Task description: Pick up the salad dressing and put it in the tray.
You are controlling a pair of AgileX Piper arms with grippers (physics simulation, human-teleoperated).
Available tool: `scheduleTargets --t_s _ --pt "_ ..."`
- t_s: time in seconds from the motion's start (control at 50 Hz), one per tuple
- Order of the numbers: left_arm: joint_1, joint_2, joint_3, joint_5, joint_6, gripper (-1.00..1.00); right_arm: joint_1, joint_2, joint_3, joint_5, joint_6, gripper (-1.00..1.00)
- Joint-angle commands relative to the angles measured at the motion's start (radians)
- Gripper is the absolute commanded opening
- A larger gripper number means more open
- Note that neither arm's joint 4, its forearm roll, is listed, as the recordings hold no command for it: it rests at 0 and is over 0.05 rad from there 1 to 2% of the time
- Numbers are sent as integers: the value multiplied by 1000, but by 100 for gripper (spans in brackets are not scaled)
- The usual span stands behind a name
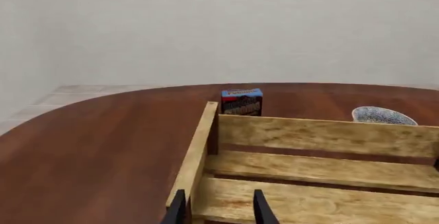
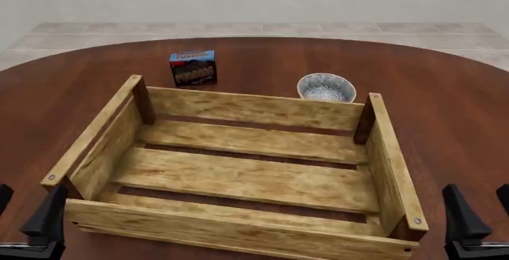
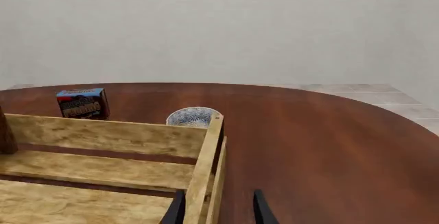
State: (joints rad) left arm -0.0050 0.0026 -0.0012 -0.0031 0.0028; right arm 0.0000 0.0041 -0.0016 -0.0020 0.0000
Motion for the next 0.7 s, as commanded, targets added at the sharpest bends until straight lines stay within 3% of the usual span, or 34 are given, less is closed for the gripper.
scheduleTargets --t_s 0.02,0.32,0.42,0.5,0.54,0.6,0.62,0.64,0.66,0.7 --pt "-22 7 -1 -4 -7 100 0 8 -3 -4 0 100" --pt "-70 -2 -19 27 -37 100 0 4 -6 2 0 100" --pt "-82 -2 -72 86 -47 100 0 3 -6 3 0 100" --pt "-82 -2 -166 191 -35 100 0 3 -6 3 0 100" --pt "-122 -1 -224 288 -69 100 0 3 -6 3 0 100" --pt "-116 -2 -363 408 19 100 0 3 -5 3 0 100" --pt "-116 -2 -364 409 19 100 0 3 -5 3 0 100" --pt "-145 -2 -454 478 26 100 0 3 -6 3 0 100" --pt "-146 -2 -488 520 75 100 0 2 -7 5 0 100" --pt "-127 -2 -510 564 81 100 0 2 -7 5 0 100"
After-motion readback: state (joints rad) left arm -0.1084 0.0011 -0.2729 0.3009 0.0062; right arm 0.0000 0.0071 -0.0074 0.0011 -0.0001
